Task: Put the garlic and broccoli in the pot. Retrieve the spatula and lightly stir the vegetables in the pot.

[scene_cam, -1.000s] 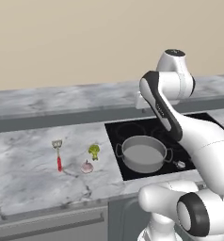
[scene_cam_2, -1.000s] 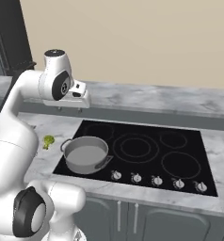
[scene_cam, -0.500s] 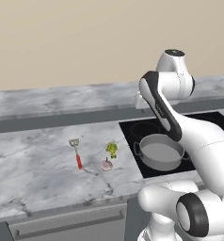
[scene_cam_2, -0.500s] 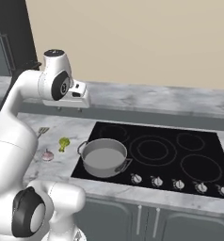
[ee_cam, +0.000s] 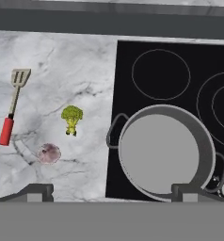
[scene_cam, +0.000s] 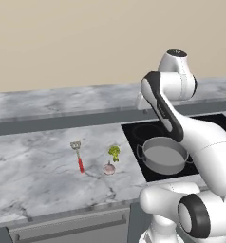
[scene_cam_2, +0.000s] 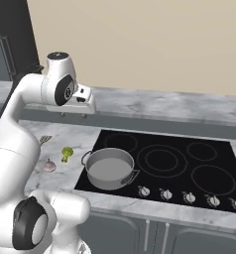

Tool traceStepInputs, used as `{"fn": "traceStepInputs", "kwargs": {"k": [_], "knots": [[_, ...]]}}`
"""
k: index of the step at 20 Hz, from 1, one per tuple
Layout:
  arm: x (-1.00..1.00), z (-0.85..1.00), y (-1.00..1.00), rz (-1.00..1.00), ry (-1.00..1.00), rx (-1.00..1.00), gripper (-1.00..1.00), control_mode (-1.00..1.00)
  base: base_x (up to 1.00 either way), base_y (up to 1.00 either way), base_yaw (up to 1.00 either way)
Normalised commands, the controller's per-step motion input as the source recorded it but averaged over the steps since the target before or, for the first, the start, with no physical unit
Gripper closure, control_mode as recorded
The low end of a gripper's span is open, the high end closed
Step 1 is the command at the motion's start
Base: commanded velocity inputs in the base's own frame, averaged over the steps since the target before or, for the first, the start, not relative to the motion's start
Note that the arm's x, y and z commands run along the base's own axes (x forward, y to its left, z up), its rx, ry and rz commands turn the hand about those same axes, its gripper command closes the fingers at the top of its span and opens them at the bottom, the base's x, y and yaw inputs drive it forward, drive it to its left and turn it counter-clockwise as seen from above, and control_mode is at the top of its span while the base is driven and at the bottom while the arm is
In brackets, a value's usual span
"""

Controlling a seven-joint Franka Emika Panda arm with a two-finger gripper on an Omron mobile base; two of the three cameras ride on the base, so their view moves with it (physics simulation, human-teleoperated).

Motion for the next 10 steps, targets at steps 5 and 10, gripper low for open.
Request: {"fn": "traceStepInputs", "kwargs": {"k": [5,10], "knots": [[-0.02,-0.01,0.00,0.00,0.00,0.00,-1.00,-1.00,0.00,0.00,0.00],[-0.04,-0.25,0.59,0.00,-0.02,0.00,-1.00,-1.00,0.00,0.00,0.00]]}}
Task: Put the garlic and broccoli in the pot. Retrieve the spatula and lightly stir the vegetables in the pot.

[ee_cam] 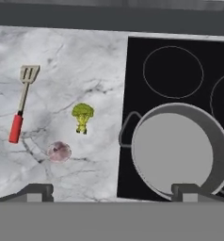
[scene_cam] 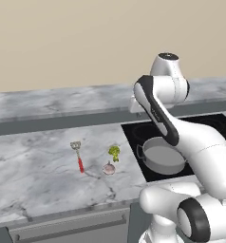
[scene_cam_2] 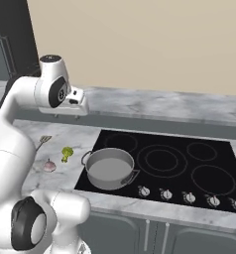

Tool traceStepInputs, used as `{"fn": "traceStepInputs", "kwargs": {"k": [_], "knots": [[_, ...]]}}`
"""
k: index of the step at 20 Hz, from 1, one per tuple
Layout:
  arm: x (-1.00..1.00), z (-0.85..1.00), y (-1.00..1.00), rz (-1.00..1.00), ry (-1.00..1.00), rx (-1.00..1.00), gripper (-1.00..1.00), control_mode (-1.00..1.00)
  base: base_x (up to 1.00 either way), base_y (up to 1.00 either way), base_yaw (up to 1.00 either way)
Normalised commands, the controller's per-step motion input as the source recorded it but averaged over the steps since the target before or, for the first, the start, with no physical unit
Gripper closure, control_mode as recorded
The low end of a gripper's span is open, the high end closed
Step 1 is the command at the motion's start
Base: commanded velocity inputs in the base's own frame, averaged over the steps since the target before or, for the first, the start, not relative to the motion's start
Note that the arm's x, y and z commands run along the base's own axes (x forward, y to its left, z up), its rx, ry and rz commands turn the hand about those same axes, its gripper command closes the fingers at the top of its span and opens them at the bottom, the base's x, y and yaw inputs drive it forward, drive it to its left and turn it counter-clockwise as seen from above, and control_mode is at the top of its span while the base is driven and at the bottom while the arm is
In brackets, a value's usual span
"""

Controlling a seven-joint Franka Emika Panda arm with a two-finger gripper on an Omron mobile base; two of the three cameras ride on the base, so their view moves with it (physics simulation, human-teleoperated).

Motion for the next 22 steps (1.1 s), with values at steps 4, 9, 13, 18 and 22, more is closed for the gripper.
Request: {"fn": "traceStepInputs", "kwargs": {"k": [4,9,13,18,22], "knots": [[-0.13,-0.30,0.75,0.00,0.00,0.02,-1.00,-1.00,0.00,0.00,0.00],[-0.23,-0.39,0.79,0.00,0.01,0.00,-1.00,-1.00,0.00,0.00,0.00],[-0.23,-0.47,0.48,0.00,0.03,0.00,-1.00,-1.00,0.00,0.00,0.00],[-0.22,-0.42,0.11,-0.06,-0.02,0.00,-1.00,-1.00,0.00,0.00,0.00],[-0.05,-0.50,0.08,-0.13,0.10,-0.02,-1.00,-1.00,0.00,0.00,0.00]]}}
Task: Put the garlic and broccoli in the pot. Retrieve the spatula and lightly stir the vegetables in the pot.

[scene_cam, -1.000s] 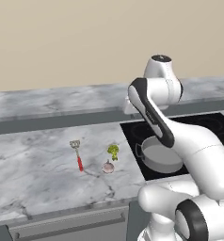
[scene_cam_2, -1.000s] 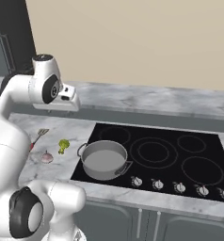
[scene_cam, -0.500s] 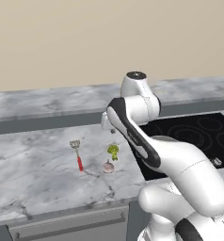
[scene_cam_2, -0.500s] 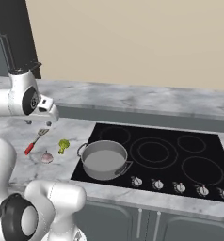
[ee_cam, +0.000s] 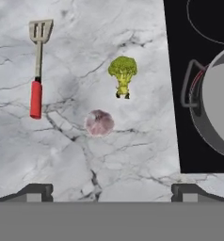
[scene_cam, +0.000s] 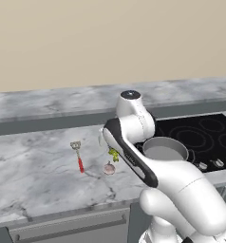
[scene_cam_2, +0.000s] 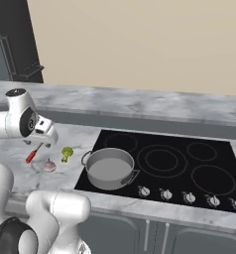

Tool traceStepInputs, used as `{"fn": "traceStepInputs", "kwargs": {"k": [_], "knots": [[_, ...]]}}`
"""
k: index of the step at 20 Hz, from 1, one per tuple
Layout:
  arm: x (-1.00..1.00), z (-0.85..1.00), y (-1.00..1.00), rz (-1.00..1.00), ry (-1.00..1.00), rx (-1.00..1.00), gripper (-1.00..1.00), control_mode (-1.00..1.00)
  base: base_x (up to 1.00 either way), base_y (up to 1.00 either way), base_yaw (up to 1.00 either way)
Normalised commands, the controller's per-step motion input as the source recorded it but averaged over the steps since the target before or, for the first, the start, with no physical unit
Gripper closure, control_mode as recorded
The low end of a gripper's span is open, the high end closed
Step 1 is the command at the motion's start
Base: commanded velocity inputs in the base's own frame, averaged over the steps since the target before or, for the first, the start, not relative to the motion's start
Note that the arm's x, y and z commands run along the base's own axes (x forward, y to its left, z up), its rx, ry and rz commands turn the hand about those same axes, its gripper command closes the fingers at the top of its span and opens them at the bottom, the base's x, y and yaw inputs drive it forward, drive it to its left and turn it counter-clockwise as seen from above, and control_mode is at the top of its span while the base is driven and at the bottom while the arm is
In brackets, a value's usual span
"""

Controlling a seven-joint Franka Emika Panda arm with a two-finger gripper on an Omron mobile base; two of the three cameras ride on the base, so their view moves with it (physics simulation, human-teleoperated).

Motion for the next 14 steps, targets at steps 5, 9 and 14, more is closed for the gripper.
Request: {"fn": "traceStepInputs", "kwargs": {"k": [5,9,14], "knots": [[0.05,-0.39,0.01,-0.04,0.02,-0.02,-1.00,-1.00,0.00,0.00,0.00],[0.14,-0.43,0.04,-0.01,0.02,0.00,-1.00,-1.00,0.00,0.00,0.00],[0.17,-0.47,0.07,-0.01,0.06,0.00,-1.00,-1.00,0.00,0.00,0.00]]}}
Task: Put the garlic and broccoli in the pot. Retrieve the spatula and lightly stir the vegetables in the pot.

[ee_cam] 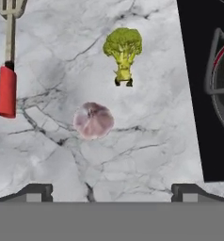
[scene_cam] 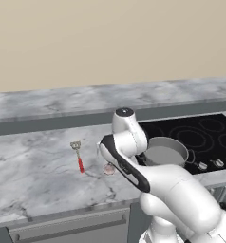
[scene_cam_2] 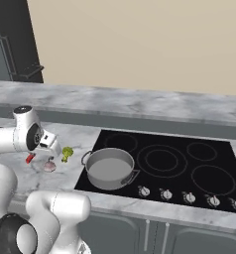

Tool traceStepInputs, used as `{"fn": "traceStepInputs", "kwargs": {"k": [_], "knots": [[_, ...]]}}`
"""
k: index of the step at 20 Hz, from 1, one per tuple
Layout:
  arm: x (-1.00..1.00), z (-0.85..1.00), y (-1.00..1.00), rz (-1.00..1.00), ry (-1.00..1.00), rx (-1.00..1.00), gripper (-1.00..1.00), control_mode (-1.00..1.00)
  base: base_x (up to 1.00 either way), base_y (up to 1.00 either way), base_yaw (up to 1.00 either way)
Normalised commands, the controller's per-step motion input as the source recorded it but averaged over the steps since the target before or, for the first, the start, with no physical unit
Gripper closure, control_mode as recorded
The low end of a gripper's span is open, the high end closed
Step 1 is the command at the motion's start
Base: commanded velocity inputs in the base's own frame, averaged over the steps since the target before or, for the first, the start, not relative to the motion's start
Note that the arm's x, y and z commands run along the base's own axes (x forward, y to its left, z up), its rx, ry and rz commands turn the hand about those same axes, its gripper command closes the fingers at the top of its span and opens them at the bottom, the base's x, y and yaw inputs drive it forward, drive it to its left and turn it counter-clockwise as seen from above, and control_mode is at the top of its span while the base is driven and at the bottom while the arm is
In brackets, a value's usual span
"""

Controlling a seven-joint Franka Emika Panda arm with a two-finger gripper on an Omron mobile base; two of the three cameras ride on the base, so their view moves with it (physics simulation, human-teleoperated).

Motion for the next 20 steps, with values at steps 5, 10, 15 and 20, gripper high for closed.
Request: {"fn": "traceStepInputs", "kwargs": {"k": [5,10,15,20], "knots": [[0.25,-0.49,0.15,-0.04,0.07,0.00,-1.00,-1.00,0.00,0.00,0.00],[0.16,-0.39,0.11,-0.02,0.02,0.00,-1.00,-1.00,0.00,0.00,0.00],[0.08,-0.33,0.05,-0.03,0.00,0.00,-1.00,-1.00,0.00,0.00,0.00],[0.17,-0.29,0.01,-0.01,0.00,0.00,-1.00,-1.00,0.00,0.00,0.00]]}}
